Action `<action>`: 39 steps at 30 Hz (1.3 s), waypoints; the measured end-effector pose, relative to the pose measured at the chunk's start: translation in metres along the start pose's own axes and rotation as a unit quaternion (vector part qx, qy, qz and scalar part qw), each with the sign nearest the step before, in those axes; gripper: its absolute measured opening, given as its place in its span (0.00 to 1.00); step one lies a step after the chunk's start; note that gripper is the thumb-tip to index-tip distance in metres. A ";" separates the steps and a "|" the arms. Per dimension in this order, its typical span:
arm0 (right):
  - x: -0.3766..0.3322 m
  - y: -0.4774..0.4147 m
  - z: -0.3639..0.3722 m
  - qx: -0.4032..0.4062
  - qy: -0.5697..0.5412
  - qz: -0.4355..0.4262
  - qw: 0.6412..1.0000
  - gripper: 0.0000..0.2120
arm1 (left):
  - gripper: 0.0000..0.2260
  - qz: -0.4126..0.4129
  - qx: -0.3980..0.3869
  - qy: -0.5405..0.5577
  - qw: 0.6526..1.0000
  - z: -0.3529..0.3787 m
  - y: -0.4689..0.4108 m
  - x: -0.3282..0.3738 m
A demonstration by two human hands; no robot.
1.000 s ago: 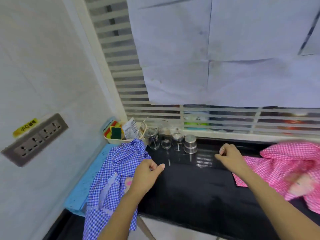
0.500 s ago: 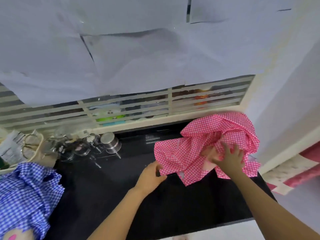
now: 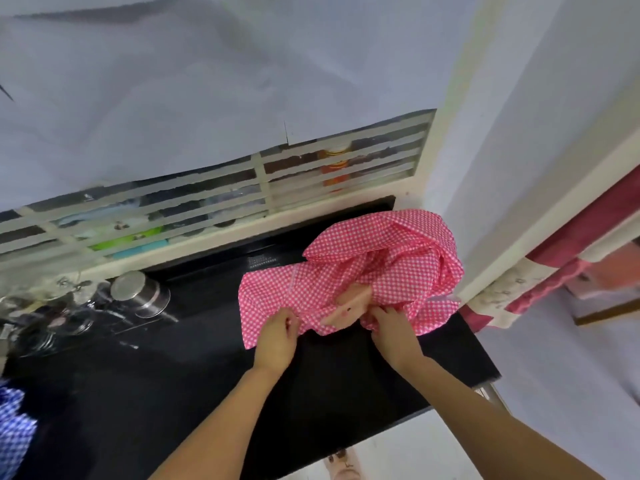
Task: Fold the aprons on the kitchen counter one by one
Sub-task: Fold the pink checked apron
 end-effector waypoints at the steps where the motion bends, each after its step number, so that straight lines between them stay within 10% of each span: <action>1: -0.009 0.003 0.000 -0.021 -0.024 -0.003 0.999 0.10 | 0.08 -0.067 0.002 0.058 0.996 -0.014 -0.003 -0.012; 5: -0.044 0.026 -0.010 -0.046 -0.140 -0.024 0.989 0.09 | 0.11 -0.233 0.095 0.193 0.948 -0.086 0.005 -0.061; 10: -0.029 0.049 -0.060 0.184 -0.118 0.027 0.975 0.12 | 0.11 -0.378 0.221 0.203 0.876 -0.175 0.049 -0.149; 13: 0.014 0.049 -0.038 0.108 -0.110 0.203 0.967 0.36 | 0.14 -0.423 0.295 0.096 0.851 -0.215 0.083 -0.180; 16: 0.011 0.046 0.002 -0.013 -0.096 0.217 0.971 0.32 | 0.22 -0.284 0.302 -0.037 0.909 -0.222 0.083 -0.144; 21: -0.050 0.035 0.026 -0.009 -0.136 0.164 0.977 0.15 | 0.09 -0.031 0.141 -0.016 0.989 -0.158 0.064 -0.050; 27: -0.105 0.036 0.084 -0.117 -0.240 0.075 0.961 0.36 | 0.22 -0.207 -0.174 0.198 0.942 -0.054 0.076 -0.040; 31: -0.191 0.078 0.085 -0.213 -0.147 -0.124 0.958 0.32 | 0.35 -0.230 -0.127 0.218 0.940 -0.060 0.068 -0.042; 34: -0.220 0.105 0.088 -0.260 -0.119 -0.222 0.932 0.32 | 0.27 -0.252 -0.105 0.165 0.948 -0.070 0.062 -0.054; 39: -0.187 0.094 0.064 -0.210 -0.170 -0.137 0.953 0.20 | 0.11 -0.207 -0.152 -0.014 0.966 -0.073 0.059 -0.056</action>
Point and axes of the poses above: each hand's wrist, its own y-axis away from the middle knuckle, its own z-axis out of the palm, x = y × z, the point moved 10 cm from there along -y, towards the middle knuckle, and after that the axes turned 5 degrees about x, right-handed, at the moved point
